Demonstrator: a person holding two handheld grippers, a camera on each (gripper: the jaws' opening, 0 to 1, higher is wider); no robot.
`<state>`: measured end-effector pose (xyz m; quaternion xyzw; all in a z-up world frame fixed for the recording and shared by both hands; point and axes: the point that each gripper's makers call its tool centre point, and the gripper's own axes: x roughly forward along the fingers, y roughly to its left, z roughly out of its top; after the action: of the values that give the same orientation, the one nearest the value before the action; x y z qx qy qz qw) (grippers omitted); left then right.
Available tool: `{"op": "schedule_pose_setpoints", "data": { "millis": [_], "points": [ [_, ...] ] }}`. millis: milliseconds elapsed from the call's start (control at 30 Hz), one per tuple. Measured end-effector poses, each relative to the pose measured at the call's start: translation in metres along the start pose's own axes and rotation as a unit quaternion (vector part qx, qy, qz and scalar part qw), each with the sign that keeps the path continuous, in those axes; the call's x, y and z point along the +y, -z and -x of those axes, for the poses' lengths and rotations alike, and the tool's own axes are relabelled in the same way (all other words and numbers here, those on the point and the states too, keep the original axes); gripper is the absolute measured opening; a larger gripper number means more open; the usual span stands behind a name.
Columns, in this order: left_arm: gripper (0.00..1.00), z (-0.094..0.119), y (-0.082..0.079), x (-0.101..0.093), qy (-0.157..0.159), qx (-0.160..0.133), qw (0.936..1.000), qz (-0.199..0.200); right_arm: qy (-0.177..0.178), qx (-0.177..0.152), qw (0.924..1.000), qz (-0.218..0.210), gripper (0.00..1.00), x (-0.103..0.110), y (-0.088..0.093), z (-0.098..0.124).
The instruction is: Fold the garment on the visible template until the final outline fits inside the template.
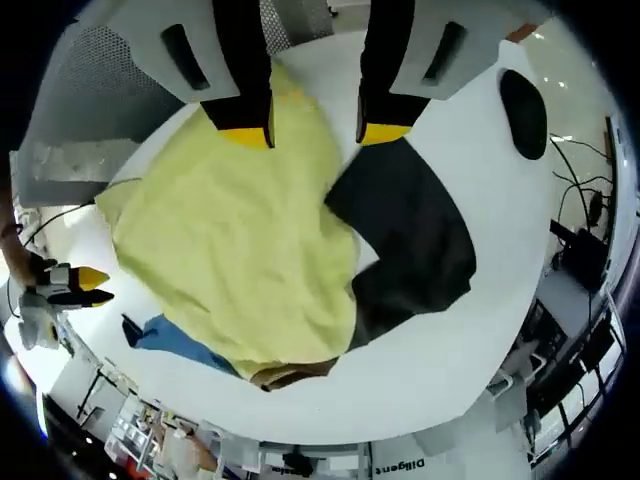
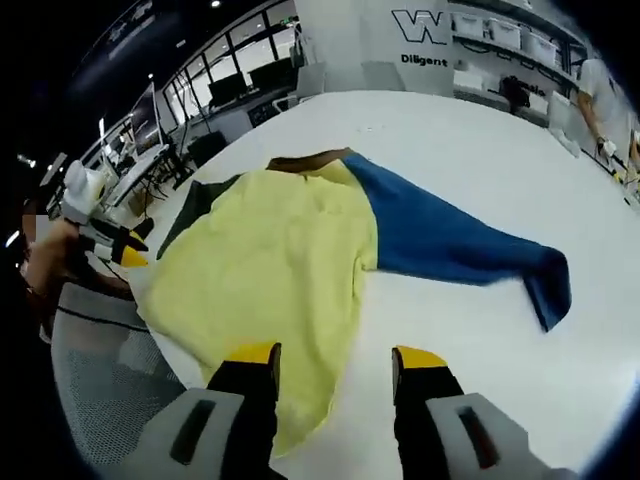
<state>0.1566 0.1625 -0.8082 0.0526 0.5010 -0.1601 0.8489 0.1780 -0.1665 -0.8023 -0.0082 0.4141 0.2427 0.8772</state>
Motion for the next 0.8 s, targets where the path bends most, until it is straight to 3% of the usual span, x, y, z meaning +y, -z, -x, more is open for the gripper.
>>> {"op": "schedule_pose_setpoints", "data": {
  "millis": [100, 233, 367, 533, 800],
  "points": [
    [0.39, 0.0, -0.015, 0.004, -0.002, -0.015, 0.9999, 0.001, -0.004, -0.015, 0.9998, 0.008, 0.52, -0.002, -0.013, 0.001],
    [0.54, -0.005, -0.037, 0.013, 0.001, -0.043, 0.999, 0.013, -0.004, -0.034, 0.9993, 0.018, 0.56, -0.006, -0.031, 0.0],
    [0.55, -0.01, -0.051, 0.025, -0.008, -0.053, 0.9986, 0.007, -0.005, -0.04, 0.9988, 0.028, 0.61, -0.01, -0.045, -0.004],
    [0.6, -0.015, -0.078, 0.026, 0.008, -0.085, 0.9963, 0.012, -0.003, -0.044, 0.9975, 0.056, 0.7, -0.013, -0.064, -0.011],
    [0.59, -0.033, -0.103, 0.033, 0.014, -0.092, 0.9957, 0.002, -0.011, -0.038, 0.9959, 0.081, 0.76, -0.015, -0.083, -0.031]
  ]
}}
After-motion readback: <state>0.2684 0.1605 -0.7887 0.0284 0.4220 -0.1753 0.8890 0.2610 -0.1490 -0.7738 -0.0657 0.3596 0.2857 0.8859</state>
